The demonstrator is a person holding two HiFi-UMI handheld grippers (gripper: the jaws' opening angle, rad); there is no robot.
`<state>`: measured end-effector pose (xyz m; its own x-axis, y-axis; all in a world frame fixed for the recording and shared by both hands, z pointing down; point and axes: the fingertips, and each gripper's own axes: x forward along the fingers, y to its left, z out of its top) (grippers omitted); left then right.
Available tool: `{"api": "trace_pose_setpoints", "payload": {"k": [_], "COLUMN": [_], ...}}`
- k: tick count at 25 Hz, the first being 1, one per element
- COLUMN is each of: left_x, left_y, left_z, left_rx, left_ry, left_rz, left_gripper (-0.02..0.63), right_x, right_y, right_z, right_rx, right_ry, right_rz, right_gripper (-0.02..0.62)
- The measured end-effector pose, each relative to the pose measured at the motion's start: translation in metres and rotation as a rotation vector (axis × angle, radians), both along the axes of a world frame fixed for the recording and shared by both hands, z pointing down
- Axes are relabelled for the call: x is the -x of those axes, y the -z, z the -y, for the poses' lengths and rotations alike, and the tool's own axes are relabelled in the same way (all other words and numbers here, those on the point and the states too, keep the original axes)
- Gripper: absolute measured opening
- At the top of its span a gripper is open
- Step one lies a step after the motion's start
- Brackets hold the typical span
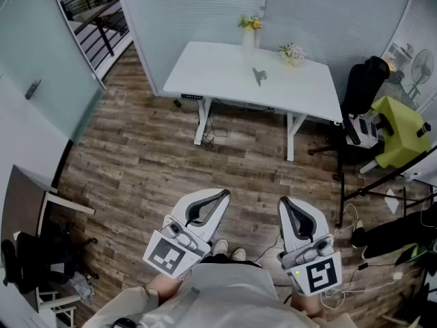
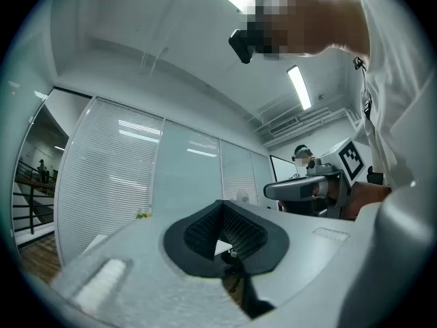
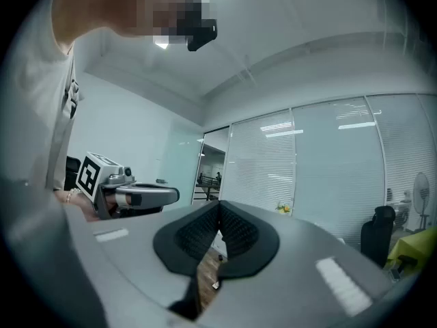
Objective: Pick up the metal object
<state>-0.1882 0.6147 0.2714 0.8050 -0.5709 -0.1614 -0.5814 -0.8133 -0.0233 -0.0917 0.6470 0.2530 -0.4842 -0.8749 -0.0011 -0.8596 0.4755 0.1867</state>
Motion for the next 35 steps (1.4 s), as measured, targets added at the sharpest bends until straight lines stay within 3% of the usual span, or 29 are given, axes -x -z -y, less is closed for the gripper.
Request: {"api": "trace_pose_setpoints", "payload": {"k": [10, 18, 22, 35], "left_x": [0.02, 0.03, 0.025, -0.021], "left_y": [-0.007, -0.012, -0.016, -0.014], "left_z": [0.008, 0.023, 0.039, 0.12], "left_rx": [0.001, 0.01, 0.015, 0.005], "left_ry": [-0.006, -0.006, -0.002, 0.014], "left_rz": [-0.001, -0.006, -0.004, 0.013], "left_gripper": [0.005, 0.005, 0.005, 0.005], "right_x": [0.017, 0.027, 0.019, -0.027], "right_y": [0.003, -0.009, -0.012, -0.012], "right_z": [0.008, 0.025, 0.04, 0.124], "right_rx": [-0.032, 0.001, 0.011, 0.002], "right_ry": [-0.011, -0.024, -0.016, -0.006], "right_rz": [0.062, 0.041, 0.087, 0.051], "right_gripper": [0.005, 0.005, 0.005, 0.005]}}
